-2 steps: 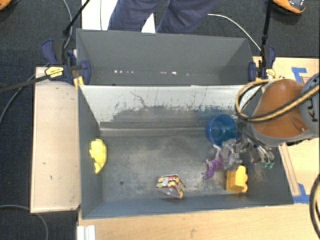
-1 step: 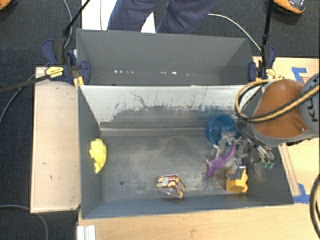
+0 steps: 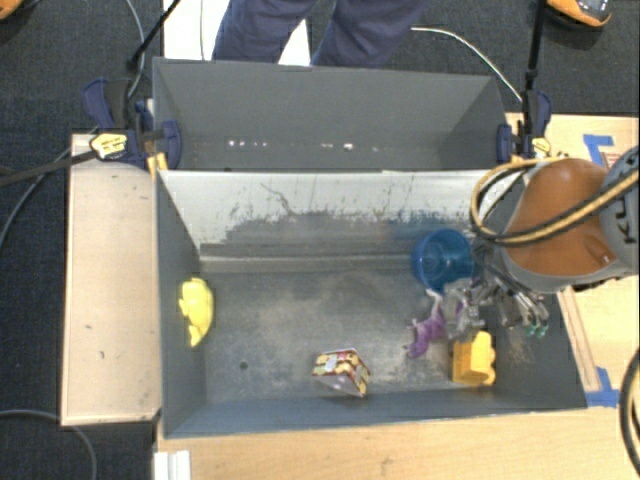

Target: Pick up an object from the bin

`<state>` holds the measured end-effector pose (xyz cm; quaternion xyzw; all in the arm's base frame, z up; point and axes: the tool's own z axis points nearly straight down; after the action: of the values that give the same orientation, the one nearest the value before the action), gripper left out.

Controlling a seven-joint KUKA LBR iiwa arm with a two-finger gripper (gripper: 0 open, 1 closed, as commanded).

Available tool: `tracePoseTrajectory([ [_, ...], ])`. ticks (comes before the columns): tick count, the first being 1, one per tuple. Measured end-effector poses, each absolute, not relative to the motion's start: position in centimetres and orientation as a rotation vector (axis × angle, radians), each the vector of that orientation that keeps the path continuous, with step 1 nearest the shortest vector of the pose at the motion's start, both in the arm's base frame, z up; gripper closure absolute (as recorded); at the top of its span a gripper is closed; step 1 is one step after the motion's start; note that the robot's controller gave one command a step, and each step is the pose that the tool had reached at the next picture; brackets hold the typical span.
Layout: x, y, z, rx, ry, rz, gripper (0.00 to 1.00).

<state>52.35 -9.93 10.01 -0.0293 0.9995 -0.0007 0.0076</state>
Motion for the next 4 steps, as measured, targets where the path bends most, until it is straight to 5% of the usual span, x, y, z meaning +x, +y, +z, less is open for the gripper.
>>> tracePoseTrajectory([
  [1, 52.4, -9.9, 10.0, -0.092, 3.125, -0.002, 1.00],
  [2, 53.1, -9.7, 7.0, -0.004, 3.127, -0.001, 0.00],
  [3, 53.1, -9.6, 7.0, -0.010, 3.126, -0.001, 1.00],
  [4, 53.1, -9.6, 7.0, -0.011, 3.126, -0.001, 1.00],
])
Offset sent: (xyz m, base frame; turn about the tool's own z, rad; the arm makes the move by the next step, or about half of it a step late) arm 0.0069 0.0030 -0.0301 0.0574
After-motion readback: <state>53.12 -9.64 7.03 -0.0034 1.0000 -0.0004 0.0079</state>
